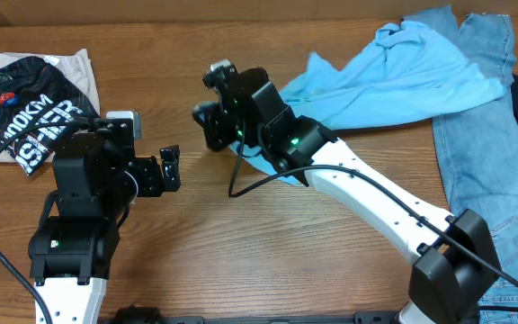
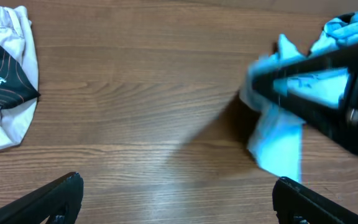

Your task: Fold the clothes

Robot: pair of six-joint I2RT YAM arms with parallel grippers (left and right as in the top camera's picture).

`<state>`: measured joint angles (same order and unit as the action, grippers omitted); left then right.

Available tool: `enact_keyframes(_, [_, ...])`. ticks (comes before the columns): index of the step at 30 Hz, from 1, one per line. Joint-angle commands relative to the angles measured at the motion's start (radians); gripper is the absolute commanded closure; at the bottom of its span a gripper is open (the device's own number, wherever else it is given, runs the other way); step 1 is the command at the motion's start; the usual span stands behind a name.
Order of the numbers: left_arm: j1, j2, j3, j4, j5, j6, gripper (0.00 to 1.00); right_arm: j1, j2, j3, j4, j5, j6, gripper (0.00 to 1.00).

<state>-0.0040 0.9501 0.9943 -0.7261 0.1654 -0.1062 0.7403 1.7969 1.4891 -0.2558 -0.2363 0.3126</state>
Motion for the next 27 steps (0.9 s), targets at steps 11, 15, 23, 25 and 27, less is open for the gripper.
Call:
enact_keyframes(11, [0.005, -0.001, 0.028, 0.005, 0.009, -0.014, 0.0, -0.15, -0.039, 0.018, -0.085, 0.116, 0.029, 0.0])
enact_keyframes(15, [0.003, 0.016, 0.027, -0.002, 0.02, -0.014, 0.0, -0.277, -0.096, 0.018, -0.274, 0.201, 0.028, 0.0])
enact_keyframes(23, [-0.082, 0.163, 0.022, -0.015, 0.071, -0.014, 0.0, -0.493, -0.174, 0.017, -0.633, 0.153, -0.014, 0.0])
enact_keyframes(25, [-0.129, 0.208, 0.022, -0.024, 0.058, -0.014, 0.0, -0.506, -0.168, 0.009, -0.688, 0.097, -0.054, 0.0])
enact_keyframes(27, [-0.169, 0.256, 0.022, -0.038, 0.03, -0.014, 0.0, -0.505, -0.164, -0.007, -0.726, 0.113, -0.085, 0.0])
